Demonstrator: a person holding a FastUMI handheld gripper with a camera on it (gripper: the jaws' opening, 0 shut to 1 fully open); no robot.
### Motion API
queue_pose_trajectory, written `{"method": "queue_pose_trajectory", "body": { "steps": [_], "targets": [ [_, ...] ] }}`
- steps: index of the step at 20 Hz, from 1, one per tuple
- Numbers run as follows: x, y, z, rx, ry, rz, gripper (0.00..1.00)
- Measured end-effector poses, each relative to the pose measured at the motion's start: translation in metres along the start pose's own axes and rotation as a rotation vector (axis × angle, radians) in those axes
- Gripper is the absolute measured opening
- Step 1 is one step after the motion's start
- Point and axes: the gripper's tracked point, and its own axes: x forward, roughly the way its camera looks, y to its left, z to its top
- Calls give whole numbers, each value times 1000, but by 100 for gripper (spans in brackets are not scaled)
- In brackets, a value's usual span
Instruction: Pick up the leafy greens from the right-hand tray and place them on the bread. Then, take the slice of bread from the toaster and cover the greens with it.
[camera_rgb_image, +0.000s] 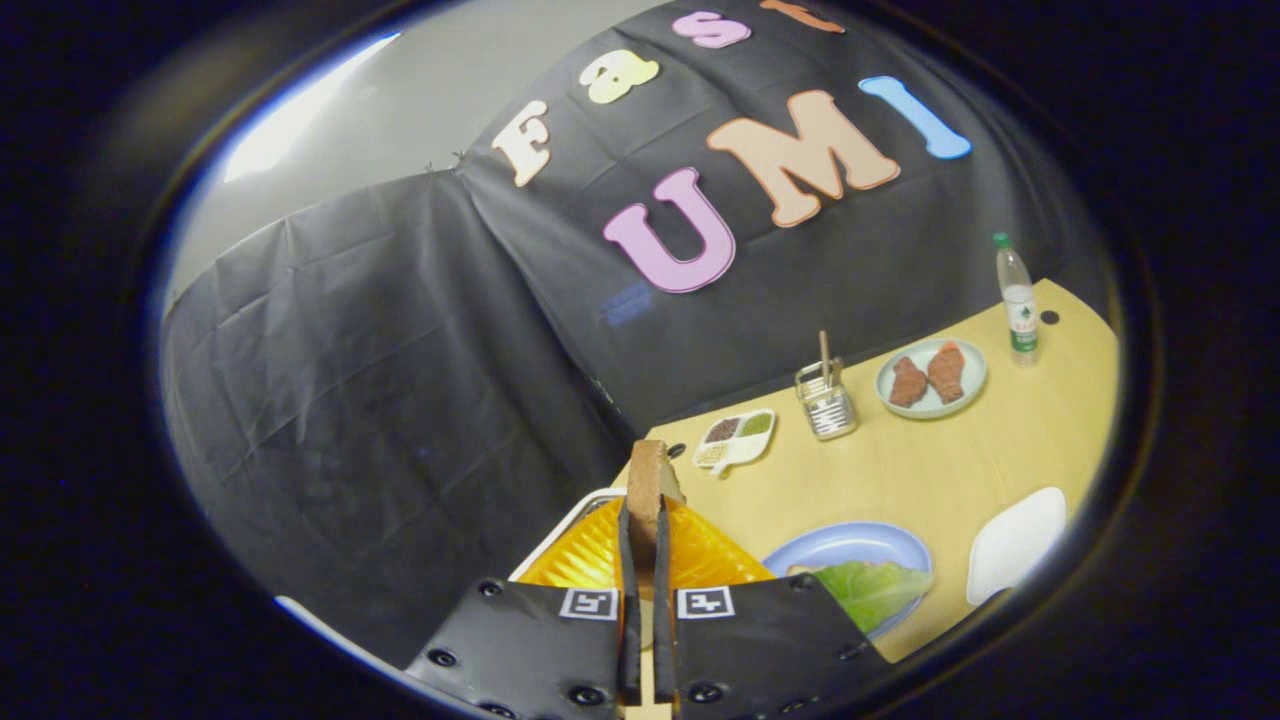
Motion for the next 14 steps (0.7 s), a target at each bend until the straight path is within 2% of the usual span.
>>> {"method": "queue_pose_trajectory", "body": {
  "steps": [6,10,14],
  "targets": [
    [-14,-56,-30,96,-1,-48,8],
    [-5,-82,-56,178,24,-52,8],
    [6,-113,-84,236,65,-104,8]
  ]
}}
